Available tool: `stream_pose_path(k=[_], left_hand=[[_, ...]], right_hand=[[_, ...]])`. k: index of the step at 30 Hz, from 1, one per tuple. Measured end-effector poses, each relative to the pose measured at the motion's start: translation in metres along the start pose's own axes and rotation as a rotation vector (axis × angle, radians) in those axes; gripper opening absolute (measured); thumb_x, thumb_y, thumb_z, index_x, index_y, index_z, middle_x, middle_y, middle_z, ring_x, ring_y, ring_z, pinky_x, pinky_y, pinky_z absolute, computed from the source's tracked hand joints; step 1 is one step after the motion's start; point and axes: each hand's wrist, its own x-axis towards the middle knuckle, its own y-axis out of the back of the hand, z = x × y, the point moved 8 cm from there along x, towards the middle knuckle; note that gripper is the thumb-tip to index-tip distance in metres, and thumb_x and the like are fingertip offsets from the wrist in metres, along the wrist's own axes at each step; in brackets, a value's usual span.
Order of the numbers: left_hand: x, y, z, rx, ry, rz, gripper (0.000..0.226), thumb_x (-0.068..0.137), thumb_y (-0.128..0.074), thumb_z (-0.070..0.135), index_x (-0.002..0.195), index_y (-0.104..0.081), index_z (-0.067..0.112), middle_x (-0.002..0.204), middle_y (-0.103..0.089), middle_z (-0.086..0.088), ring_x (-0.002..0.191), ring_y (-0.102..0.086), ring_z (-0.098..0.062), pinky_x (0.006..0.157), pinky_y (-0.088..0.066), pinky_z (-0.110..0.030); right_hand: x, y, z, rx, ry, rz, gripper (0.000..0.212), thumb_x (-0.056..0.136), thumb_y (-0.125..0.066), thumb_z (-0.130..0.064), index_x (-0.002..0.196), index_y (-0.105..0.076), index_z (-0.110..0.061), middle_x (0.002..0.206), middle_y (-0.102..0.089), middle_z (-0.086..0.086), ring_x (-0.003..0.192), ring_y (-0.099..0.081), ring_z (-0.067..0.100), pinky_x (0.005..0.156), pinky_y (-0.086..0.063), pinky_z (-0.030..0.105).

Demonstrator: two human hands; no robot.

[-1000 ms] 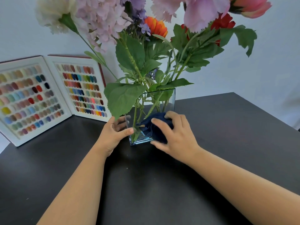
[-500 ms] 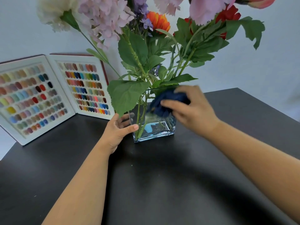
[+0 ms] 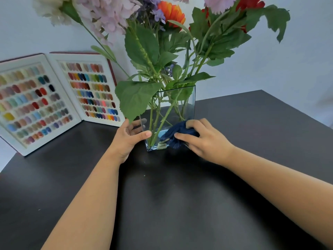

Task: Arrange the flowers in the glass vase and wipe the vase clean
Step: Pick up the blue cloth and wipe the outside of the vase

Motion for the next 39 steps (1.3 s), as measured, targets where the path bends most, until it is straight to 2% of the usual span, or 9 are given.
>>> stream_pose_path(k=[3, 10, 13, 17, 19, 25, 30, 35, 39], left_hand=[[0.001, 0.001, -0.001, 0.007, -0.005, 0.005, 0.082, 0.060, -0.085, 0.016, 0.134, -0.049, 0.024, 0.125, -0.064, -0.005, 0.109, -0.063, -0.016, 0.096, -0.051, -0.034], [0.002, 0.001, -0.003, 0.005, -0.004, -0.012, 0.082, 0.062, -0.086, 0.007, 0.135, -0.050, 0.020, 0.127, -0.063, -0.010, 0.114, -0.060, -0.024, 0.098, -0.051, -0.036], [0.003, 0.002, -0.004, 0.001, 0.004, -0.025, 0.082, 0.061, -0.087, 0.011, 0.133, -0.051, 0.020, 0.125, -0.064, -0.008, 0.114, -0.061, -0.023, 0.097, -0.051, -0.036], [0.003, 0.002, -0.003, 0.008, 0.003, -0.024, 0.080, 0.056, -0.090, 0.019, 0.126, -0.054, 0.028, 0.120, -0.066, -0.002, 0.110, -0.063, -0.018, 0.097, -0.051, -0.034], [0.003, 0.001, -0.002, 0.010, 0.002, -0.015, 0.078, 0.058, -0.087, 0.016, 0.127, -0.054, 0.031, 0.119, -0.067, -0.001, 0.106, -0.064, -0.015, 0.095, -0.051, -0.032], [0.003, 0.001, -0.003, 0.017, 0.002, -0.022, 0.074, 0.061, -0.085, 0.015, 0.126, -0.055, 0.034, 0.121, -0.066, -0.001, 0.110, -0.063, -0.017, 0.097, -0.050, -0.032], [0.001, 0.000, 0.001, 0.018, 0.010, -0.020, 0.076, 0.052, -0.089, 0.029, 0.120, -0.057, 0.039, 0.120, -0.066, -0.002, 0.111, -0.062, -0.019, 0.098, -0.050, -0.035], [0.000, 0.002, 0.002, 0.033, 0.000, 0.034, 0.091, 0.050, -0.089, 0.030, 0.132, -0.051, 0.027, 0.118, -0.065, -0.004, 0.106, -0.063, -0.017, 0.097, -0.051, -0.036], [0.001, 0.002, 0.001, 0.052, -0.002, 0.038, 0.080, 0.050, -0.088, 0.031, 0.122, -0.054, 0.030, 0.118, -0.066, -0.005, 0.108, -0.063, -0.020, 0.095, -0.052, -0.033]], right_hand=[[0.002, 0.010, 0.003, 0.044, -0.042, 0.045, 0.037, 0.080, -0.069, -0.002, 0.115, -0.071, -0.012, 0.105, -0.061, 0.024, 0.081, -0.057, 0.038, 0.073, -0.053, 0.046], [0.044, 0.074, 0.032, 0.111, -0.224, 0.481, 0.036, 0.083, -0.061, 0.000, 0.115, -0.070, -0.013, 0.109, -0.050, 0.019, 0.088, -0.055, 0.039, 0.074, -0.049, 0.041], [0.039, 0.051, 0.018, 0.119, -0.240, 0.384, 0.037, 0.079, -0.064, 0.001, 0.114, -0.071, -0.010, 0.105, -0.055, 0.024, 0.086, -0.055, 0.039, 0.075, -0.049, 0.042], [0.009, -0.002, -0.015, -0.021, -0.061, 0.027, 0.037, 0.076, -0.071, -0.004, 0.112, -0.070, -0.011, 0.103, -0.061, 0.022, 0.074, -0.053, 0.035, 0.071, -0.052, 0.040], [0.003, -0.011, -0.017, -0.044, -0.053, -0.049, 0.039, 0.074, -0.074, -0.006, 0.112, -0.070, -0.014, 0.104, -0.062, 0.018, 0.070, -0.051, 0.032, 0.066, -0.053, 0.037], [0.009, 0.002, -0.006, -0.154, 0.055, -0.125, 0.035, 0.075, -0.071, -0.005, 0.108, -0.070, -0.017, 0.106, -0.061, 0.018, 0.075, -0.050, 0.034, 0.062, -0.051, 0.043], [-0.008, -0.002, 0.007, -0.229, -0.008, -0.247, 0.041, 0.067, -0.077, -0.004, 0.105, -0.071, -0.017, 0.102, -0.059, 0.017, 0.073, -0.050, 0.035, 0.059, -0.052, 0.043], [-0.004, -0.004, -0.006, -0.160, -0.086, -0.191, 0.036, 0.069, -0.076, -0.005, 0.103, -0.072, -0.013, 0.098, -0.061, 0.019, 0.069, -0.052, 0.037, 0.061, -0.054, 0.044], [0.016, -0.015, -0.034, -0.099, -0.035, -0.205, 0.038, 0.073, -0.075, -0.007, 0.109, -0.071, -0.014, 0.103, -0.061, 0.019, 0.074, -0.054, 0.038, 0.068, -0.054, 0.045]])
